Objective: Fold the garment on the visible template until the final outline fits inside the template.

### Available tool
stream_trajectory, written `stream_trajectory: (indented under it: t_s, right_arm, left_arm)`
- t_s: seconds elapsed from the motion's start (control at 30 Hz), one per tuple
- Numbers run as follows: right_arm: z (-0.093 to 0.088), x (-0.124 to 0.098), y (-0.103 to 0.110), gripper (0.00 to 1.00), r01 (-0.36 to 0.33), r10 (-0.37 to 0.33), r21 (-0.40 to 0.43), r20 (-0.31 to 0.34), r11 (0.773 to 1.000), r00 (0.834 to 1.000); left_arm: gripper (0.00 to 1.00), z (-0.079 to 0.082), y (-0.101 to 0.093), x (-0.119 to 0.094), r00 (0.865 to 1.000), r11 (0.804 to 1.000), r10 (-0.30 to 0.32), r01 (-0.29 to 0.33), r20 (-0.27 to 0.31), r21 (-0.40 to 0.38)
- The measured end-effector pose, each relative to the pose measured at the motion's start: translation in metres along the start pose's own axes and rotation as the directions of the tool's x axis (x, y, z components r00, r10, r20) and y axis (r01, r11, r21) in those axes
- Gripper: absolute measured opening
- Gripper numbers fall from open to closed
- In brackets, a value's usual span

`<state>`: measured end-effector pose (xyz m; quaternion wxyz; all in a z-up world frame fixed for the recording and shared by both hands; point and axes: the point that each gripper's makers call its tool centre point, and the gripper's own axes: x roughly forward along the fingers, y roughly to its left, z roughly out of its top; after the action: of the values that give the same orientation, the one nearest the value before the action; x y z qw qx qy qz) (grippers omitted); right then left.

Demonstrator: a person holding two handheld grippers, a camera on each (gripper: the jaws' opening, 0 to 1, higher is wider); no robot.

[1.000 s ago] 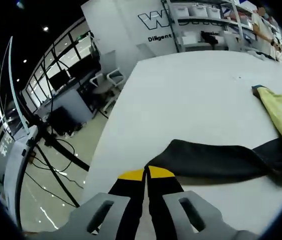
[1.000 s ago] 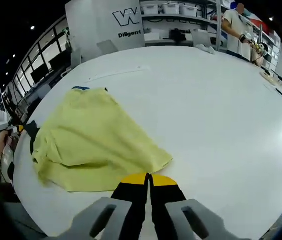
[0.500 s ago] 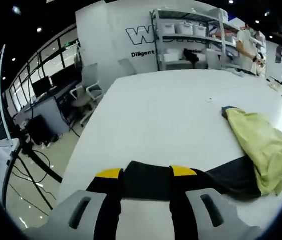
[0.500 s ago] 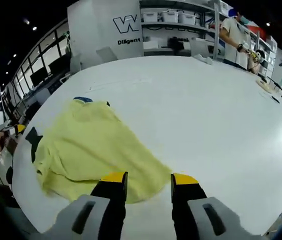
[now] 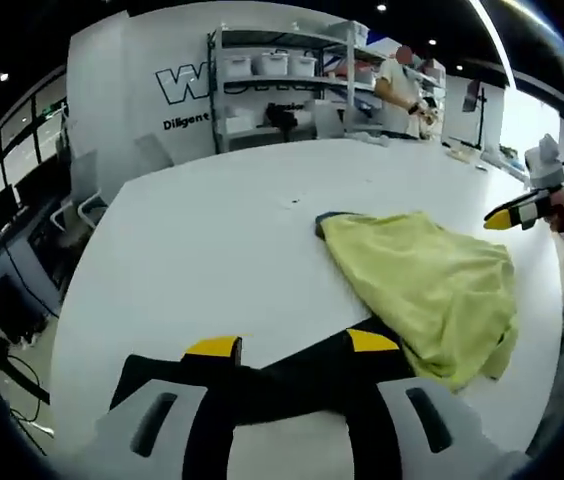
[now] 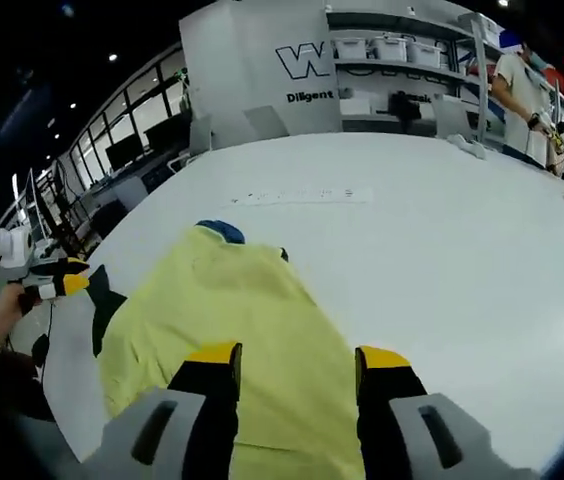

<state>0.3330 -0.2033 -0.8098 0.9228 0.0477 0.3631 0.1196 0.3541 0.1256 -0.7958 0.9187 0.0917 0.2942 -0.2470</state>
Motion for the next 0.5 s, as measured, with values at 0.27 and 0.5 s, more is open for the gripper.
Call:
stream_trajectory:
  t_s: [0.27,0.5]
  right_arm:
    - [0.017,0.038,0.016,0.51,-0.104,0.104,-0.011,0.047,0.995,0.993]
    - [0.031,0.065,0.022,0.54,-0.142,0.144,-0.037,0.067,0.989,0.987]
  left_arm:
    - [0.57,-0.002,-0.018,0.025,0.999,0.998,-0.041,0.042,-0.024,0.036]
    - [0.55,-0.018,-0.029,0.042,0.993,0.994,-0.071,0.078,-0.091,0.081]
